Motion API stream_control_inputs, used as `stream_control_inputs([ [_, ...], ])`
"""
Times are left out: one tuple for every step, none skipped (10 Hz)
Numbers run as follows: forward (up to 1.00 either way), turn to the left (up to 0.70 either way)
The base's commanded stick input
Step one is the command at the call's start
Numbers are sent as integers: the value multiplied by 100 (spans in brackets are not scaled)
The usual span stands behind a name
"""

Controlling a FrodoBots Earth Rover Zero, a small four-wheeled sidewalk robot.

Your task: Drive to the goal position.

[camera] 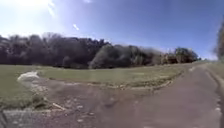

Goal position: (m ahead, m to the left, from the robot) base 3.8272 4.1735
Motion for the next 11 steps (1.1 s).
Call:
stream_control_inputs([
  [85, 0],
  [85, 0],
  [85, 0],
  [85, 0],
  [85, 0],
  [85, 0],
  [85, 0],
  [85, 9],
  [81, 28],
  [24, 40],
  [0, 45],
])
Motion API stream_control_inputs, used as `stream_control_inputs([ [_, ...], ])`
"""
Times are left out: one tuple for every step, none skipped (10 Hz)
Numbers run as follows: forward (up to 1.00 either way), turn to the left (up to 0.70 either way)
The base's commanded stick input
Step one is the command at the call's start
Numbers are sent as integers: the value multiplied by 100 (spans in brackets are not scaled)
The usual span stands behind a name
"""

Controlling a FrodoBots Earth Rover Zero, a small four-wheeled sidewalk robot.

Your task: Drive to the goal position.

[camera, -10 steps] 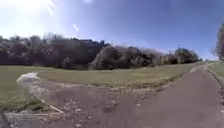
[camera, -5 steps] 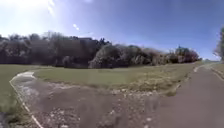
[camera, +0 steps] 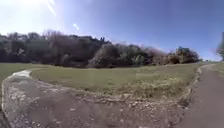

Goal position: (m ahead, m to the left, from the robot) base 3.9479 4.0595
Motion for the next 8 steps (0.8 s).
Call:
stream_control_inputs([
  [0, 45],
  [0, 45],
  [0, 45],
  [0, 45],
  [0, 45],
  [0, 45],
  [0, 45],
  [0, 45],
])
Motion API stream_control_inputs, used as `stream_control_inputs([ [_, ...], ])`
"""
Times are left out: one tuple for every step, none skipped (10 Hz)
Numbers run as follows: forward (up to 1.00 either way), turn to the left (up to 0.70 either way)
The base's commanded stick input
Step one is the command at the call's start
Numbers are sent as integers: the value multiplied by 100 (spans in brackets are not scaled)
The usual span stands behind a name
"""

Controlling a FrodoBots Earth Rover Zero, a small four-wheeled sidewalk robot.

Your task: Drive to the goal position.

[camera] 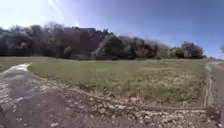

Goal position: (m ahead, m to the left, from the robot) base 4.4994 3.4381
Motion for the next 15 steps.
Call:
stream_control_inputs([
  [0, 45],
  [0, 45],
  [0, 45],
  [0, 45],
  [0, 45],
  [0, 45],
  [0, 45],
  [0, 45],
  [0, 45],
  [0, 45],
  [0, 45],
  [0, 45],
  [0, 45],
  [0, 45],
  [0, 45],
])
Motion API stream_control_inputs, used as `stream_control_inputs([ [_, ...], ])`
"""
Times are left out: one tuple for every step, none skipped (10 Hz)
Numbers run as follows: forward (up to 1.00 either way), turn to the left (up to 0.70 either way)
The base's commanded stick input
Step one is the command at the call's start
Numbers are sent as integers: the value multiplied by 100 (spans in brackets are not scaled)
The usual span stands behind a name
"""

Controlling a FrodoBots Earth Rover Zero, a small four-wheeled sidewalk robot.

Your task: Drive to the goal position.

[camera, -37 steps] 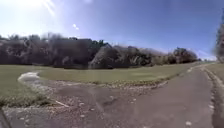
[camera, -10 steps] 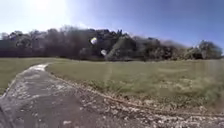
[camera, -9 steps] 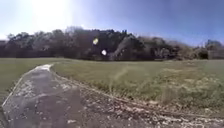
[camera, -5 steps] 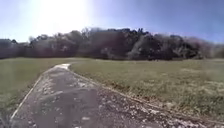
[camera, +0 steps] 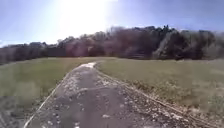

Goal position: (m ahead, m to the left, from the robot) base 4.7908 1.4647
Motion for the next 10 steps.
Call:
stream_control_inputs([
  [0, 45],
  [0, 45],
  [0, 0],
  [0, 0],
  [0, 0],
  [4, 0],
  [57, 0],
  [85, 0],
  [85, 0],
  [85, 0],
])
